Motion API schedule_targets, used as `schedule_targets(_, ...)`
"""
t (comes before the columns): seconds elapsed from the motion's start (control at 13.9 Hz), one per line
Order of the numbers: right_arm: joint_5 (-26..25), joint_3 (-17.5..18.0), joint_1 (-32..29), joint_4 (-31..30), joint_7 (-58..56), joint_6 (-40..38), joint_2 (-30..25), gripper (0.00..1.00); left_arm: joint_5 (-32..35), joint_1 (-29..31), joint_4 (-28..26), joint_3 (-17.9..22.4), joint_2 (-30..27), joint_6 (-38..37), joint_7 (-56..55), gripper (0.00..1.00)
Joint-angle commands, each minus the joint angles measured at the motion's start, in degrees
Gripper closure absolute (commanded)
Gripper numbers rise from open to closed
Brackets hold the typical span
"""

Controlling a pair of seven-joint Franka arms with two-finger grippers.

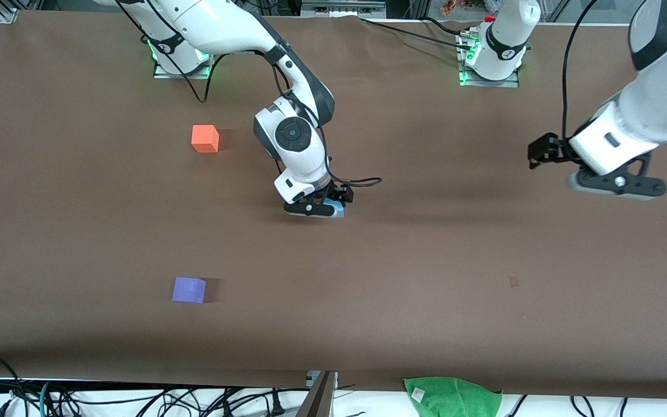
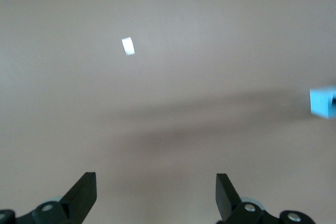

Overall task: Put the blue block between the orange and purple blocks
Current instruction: 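Grip the cube with the right gripper while the left gripper releases, withdraws, then carry the cube with the right gripper between orange and purple cubes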

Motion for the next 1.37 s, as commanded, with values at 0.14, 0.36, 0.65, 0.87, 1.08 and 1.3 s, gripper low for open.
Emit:
schedule_targets(0.14, -1.60, -0.81, 2.03, 1.42, 1.56, 2.02, 2.49, 0.00, 0.33, 3.38, -13.21, 0.21, -11.48, 3.81, 1.07, 0.00)
schedule_targets(0.36, -1.78, -0.81, 2.91, 1.42, 2.97, 4.21, 3.73, 0.00, 0.33, 2.24, -12.78, 2.13, -11.48, -0.76, 1.24, 0.00)
schedule_targets(0.65, -4.32, -0.81, 3.26, 1.42, 3.15, 4.92, 4.87, 0.18, 0.59, 1.89, -10.15, 2.85, -9.38, -1.03, 0.98, 0.00)
schedule_targets(0.87, -4.77, -0.81, 3.00, 1.25, 2.01, 5.28, 4.87, 0.79, 0.60, 1.80, -9.96, 2.76, -9.29, -1.64, 0.63, 0.00)
schedule_targets(1.08, -4.77, -0.81, 0.20, 1.33, -0.97, 3.18, 3.56, 0.84, 0.51, 1.98, -9.61, 2.76, -9.55, -7.26, 0.28, 0.00)
schedule_targets(1.3, -4.50, -1.16, -4.71, 0.20, -10.44, -6.55, -2.13, 0.84, 0.51, 2.06, -7.52, 2.76, -7.98, -6.48, 0.36, 0.00)
